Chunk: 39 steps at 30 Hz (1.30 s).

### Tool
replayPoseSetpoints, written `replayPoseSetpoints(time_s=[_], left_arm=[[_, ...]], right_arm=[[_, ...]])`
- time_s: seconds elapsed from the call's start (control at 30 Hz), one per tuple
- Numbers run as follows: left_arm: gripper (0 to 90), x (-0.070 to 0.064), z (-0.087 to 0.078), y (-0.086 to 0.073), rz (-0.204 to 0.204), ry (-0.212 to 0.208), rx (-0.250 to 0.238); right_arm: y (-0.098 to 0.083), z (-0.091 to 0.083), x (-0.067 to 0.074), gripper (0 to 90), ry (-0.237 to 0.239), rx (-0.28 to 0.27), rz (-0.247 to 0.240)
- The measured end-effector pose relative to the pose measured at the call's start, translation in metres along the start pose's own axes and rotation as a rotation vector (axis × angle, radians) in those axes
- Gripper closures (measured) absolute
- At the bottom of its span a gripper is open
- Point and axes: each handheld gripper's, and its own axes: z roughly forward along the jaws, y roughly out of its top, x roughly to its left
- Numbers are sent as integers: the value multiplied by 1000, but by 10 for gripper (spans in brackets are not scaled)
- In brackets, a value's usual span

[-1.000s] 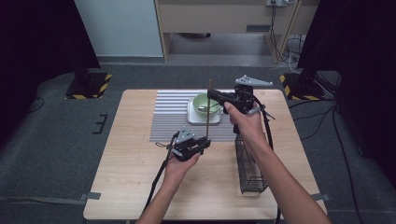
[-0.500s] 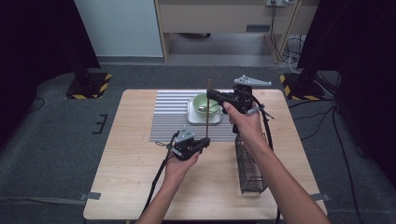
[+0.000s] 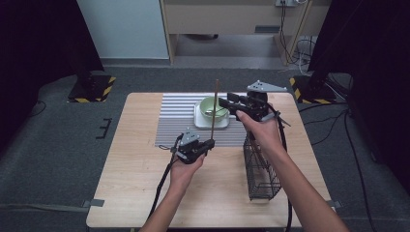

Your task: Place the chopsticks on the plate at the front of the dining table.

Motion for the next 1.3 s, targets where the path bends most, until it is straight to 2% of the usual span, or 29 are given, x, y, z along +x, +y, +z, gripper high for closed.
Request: replayPoseSetpoints(time_s=[0.03,0.07,0.1,0.17,0.3,0.4,0.43,0.5,0.57,0.63,0.77,0.9,0.97,1.1,1.3], left_arm=[[857,1,-1,1,-1,5,0],[857,1,-1,1,-1,5,0],[856,3,-2,1,1,12,2],[857,5,-3,2,-3,25,1],[857,8,-7,6,-5,51,-9],[856,10,-9,9,0,71,-11],[857,11,-10,10,-2,74,-12],[856,12,-11,10,-4,81,-14],[856,13,-11,12,0,94,-13],[856,13,-12,12,-1,98,-14],[856,15,-14,15,-3,108,-13],[855,18,-17,17,-3,114,-16],[856,19,-17,17,-8,113,-20],[856,20,-18,17,-5,121,-18],[856,22,-20,19,-8,137,-20]], right_arm=[[0,-7,-3,418,-49,10,-37],[0,-7,-3,418,-49,10,-37],[0,-14,-7,361,-84,9,-53],[1,-18,-9,347,-93,6,-54],[1,-36,-21,285,-145,-18,-55],[-2,-48,-32,254,-182,-19,-52],[-5,-55,-40,241,-213,-28,-41],[-7,-58,-43,236,-223,-28,-34],[-14,-67,-57,217,-268,-25,-22],[-15,-68,-60,212,-277,-26,-17],[-24,-78,-76,187,-322,-23,2],[-39,-86,-92,140,-370,-4,28],[-44,-87,-96,131,-383,5,30],[-63,-91,-110,116,-454,39,16],[-90,-97,-128,109,-490,55,65]])
